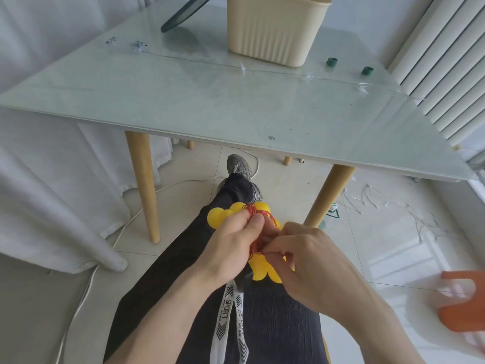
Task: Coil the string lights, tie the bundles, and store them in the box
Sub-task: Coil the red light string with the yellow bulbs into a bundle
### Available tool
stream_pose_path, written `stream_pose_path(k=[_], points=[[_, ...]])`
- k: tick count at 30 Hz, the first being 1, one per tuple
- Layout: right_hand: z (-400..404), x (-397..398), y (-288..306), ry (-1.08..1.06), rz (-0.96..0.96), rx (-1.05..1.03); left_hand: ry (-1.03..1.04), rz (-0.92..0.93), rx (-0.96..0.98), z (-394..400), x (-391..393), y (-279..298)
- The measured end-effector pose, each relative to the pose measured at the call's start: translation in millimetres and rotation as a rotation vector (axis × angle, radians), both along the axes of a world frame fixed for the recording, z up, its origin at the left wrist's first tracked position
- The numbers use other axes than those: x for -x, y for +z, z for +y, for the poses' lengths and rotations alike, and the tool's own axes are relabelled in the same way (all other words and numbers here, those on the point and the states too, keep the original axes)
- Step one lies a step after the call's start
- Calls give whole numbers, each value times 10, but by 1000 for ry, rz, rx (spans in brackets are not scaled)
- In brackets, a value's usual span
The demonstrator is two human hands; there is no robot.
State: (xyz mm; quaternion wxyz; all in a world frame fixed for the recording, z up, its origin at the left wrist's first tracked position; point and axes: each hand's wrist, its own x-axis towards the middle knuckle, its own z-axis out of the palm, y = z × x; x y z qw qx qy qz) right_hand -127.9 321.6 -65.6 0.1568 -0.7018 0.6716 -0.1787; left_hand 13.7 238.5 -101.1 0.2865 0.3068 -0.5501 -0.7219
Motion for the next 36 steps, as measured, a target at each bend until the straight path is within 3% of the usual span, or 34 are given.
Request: stream_pose_path(k=[6, 9, 14, 19, 23, 27, 32, 36], points=[[-109, 53, 68, -61, -226, -6, -80, -233, 228, 45, 6, 37], [-120, 153, 41, -85, -197, -51, -104, -315, 266, -9, -35, -22], [-106, 384, -2, -43, -107, -249, 1, -293, 242, -75, -82, -74], [-84, 444, 15, -13, -468, -321, -74, -262, 163, -116, -132, -46], [-132, 399, -22, -65, -614, -179, -273, -252, 163, -72, -133, 23], [-188, 336, -35, -76, -564, -156, -269, -297, 251, -95, -130, -9], [-168, 420, -132, -129, -422, -216, -81, -75, -31, -242, -221, -57], [-167, 568, -146, -358, -219, -191, 107, -25, -147, -300, -216, -122]])
